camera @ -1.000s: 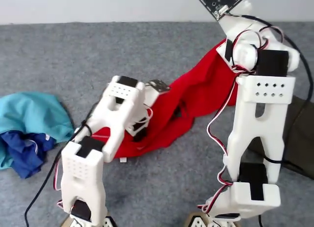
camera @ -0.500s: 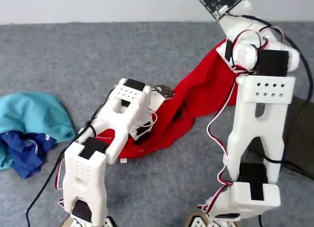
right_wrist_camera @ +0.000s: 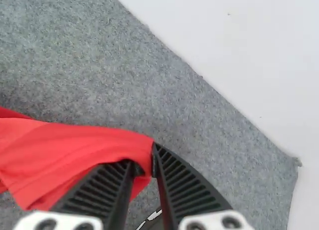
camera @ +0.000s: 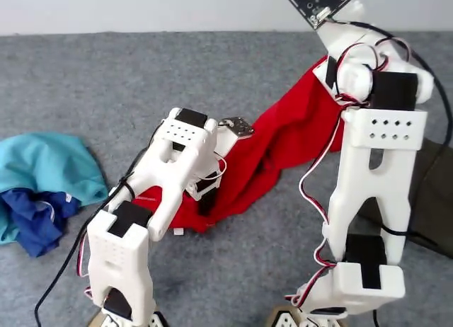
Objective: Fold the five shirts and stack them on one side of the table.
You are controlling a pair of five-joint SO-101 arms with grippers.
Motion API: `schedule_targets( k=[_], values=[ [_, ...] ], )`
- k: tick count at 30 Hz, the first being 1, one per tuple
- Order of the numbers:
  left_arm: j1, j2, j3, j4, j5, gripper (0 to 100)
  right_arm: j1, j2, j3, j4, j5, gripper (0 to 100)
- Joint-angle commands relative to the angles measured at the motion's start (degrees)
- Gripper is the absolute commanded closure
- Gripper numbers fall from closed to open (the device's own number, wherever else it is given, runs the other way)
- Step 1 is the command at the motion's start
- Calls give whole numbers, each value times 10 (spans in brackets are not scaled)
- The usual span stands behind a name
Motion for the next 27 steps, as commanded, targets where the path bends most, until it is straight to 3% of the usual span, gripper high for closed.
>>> schedule_targets(
  k=[1, 7, 13, 24, 27],
  values=[
    [1, -4, 6, 3, -3, 815, 1, -26, -18, -11, 3, 990],
    [4, 34, 8, 2, -3, 822, 1, -26, -18, -11, 3, 990],
    [20, 38, 9, 19, -2, 889, 1, -26, -18, -11, 3, 990],
    [34, 37, 7, 39, 17, 893, 0, -26, -18, -11, 3, 990],
    [33, 27, 0, 47, 17, 949, 1, -26, -18, -11, 3, 990]
  ],
)
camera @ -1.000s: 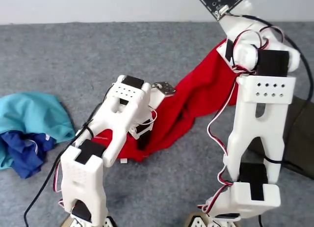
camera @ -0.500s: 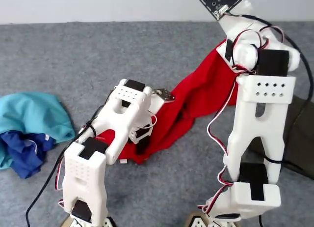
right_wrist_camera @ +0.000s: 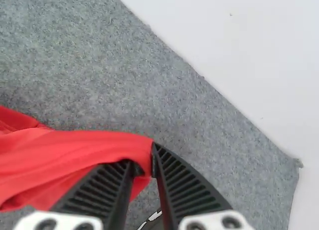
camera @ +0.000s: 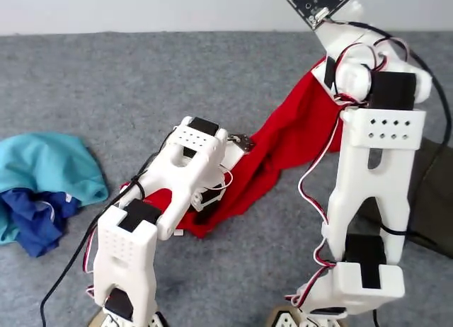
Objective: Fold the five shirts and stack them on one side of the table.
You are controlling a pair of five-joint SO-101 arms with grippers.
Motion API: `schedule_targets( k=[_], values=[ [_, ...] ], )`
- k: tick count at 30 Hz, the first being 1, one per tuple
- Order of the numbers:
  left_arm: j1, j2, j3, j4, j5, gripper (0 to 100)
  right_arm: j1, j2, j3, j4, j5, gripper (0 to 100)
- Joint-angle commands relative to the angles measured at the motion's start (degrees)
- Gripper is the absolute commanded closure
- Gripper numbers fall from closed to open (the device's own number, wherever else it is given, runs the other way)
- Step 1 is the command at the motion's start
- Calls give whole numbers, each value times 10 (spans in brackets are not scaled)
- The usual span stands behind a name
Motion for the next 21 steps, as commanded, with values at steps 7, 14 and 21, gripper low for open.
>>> schedule_targets(
  k=[7, 14, 21],
  values=[
    [-7, -182, -27, 53, 5, 986, 7, -32, -21, -11, 3, 990],
    [-112, -350, -28, 53, 18, 986, 50, -35, -23, -15, 4, 990],
    [-222, -450, -35, 51, -11, 986, 62, -67, -63, -11, 5, 990]
  ],
)
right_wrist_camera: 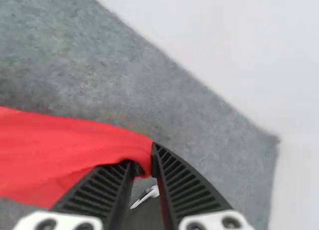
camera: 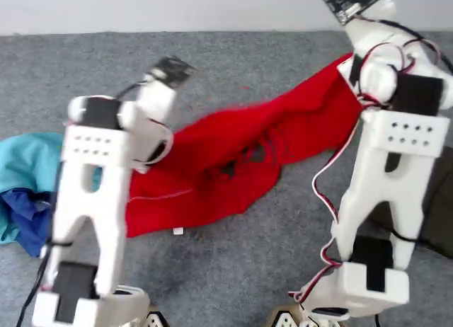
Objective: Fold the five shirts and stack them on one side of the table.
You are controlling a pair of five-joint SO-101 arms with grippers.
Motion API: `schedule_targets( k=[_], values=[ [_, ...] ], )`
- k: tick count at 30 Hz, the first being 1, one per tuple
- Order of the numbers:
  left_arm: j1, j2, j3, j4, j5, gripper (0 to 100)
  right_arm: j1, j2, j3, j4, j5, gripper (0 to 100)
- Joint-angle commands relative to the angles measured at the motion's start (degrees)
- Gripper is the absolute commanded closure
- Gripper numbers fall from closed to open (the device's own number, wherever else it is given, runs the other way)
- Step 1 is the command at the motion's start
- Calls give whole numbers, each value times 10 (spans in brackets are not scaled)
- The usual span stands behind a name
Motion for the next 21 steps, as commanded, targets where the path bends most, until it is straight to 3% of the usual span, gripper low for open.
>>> schedule_targets(
  k=[1, 9, 21],
  values=[
    [-42, -68, -36, 9, -27, 986, 5, -52, -41, -7, 5, 990],
    [-137, -116, -167, -56, -33, 986, 29, -112, -44, -21, 22, 990],
    [-155, -116, -373, -72, -33, 986, 29, -247, -44, -36, 100, 991]
  ],
)
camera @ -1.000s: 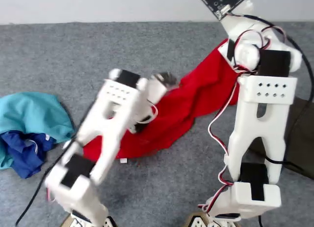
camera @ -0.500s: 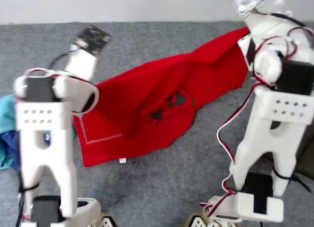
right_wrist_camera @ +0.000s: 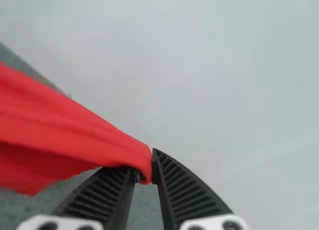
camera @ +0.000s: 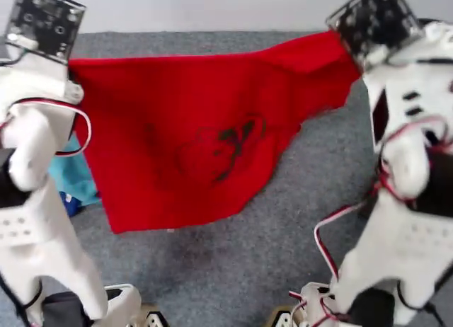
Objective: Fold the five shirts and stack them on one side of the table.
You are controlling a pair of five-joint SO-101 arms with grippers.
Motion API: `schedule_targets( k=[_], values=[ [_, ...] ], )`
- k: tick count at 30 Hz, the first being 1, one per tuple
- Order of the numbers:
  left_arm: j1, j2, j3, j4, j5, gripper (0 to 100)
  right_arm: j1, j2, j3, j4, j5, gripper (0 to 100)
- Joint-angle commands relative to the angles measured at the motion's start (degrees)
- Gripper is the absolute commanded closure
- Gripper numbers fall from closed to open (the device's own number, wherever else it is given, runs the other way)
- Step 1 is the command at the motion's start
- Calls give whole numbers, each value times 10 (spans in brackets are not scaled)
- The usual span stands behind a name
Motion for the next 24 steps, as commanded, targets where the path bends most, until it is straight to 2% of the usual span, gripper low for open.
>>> schedule_targets(
  k=[1, 6, 17, 20, 24],
  values=[
    [-17, -17, -73, -28, -6, 986, 16, -54, -24, -42, 26, 991],
    [-39, -17, -167, -63, -6, 986, 17, -107, -24, -115, 49, 991],
    [-39, -18, -361, -58, -7, 986, 18, -198, -24, -214, 133, 991],
    [-38, -18, -378, -35, -20, 986, 18, -213, -24, -236, 152, 991],
    [-34, -18, -424, 36, -56, 986, 28, -238, -24, -254, 163, 991]
  ],
)
